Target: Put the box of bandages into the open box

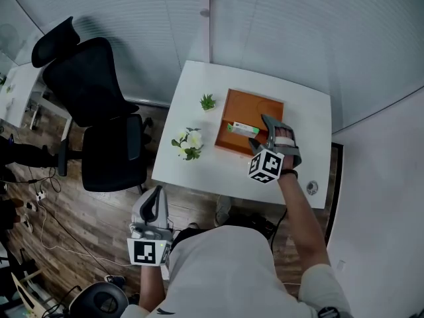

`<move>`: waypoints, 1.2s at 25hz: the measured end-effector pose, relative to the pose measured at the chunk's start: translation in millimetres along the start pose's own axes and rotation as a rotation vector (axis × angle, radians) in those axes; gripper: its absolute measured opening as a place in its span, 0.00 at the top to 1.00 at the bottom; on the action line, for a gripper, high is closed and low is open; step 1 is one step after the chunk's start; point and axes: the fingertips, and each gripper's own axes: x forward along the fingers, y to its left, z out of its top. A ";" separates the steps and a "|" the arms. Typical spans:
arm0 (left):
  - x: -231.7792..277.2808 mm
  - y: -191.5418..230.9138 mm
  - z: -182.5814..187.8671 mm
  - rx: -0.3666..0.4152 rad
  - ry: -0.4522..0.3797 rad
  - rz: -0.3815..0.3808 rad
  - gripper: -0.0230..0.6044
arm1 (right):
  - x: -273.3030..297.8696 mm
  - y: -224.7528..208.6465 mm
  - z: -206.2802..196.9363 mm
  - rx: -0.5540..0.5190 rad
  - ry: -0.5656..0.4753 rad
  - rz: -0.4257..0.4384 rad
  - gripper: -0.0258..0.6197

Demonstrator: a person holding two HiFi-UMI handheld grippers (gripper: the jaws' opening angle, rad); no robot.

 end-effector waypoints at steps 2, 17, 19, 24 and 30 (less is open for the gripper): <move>-0.9 0.3 0.0 0.001 -0.001 -0.004 0.95 | -7.3 -2.0 -2.6 0.122 -0.013 0.012 0.30; -11.4 8.6 13.3 0.003 -0.064 -0.048 0.95 | -143.7 -21.1 22.6 0.817 -0.320 -0.156 0.96; -16.5 8.8 14.1 0.005 -0.068 -0.057 0.95 | -163.0 -17.8 21.3 0.884 -0.342 -0.176 0.96; -31.5 6.5 15.7 -0.002 -0.082 -0.099 0.95 | -218.3 -12.8 18.4 0.962 -0.373 -0.261 0.96; -56.9 9.8 15.2 -0.028 -0.095 -0.136 0.95 | -276.4 0.4 28.6 1.007 -0.404 -0.336 0.96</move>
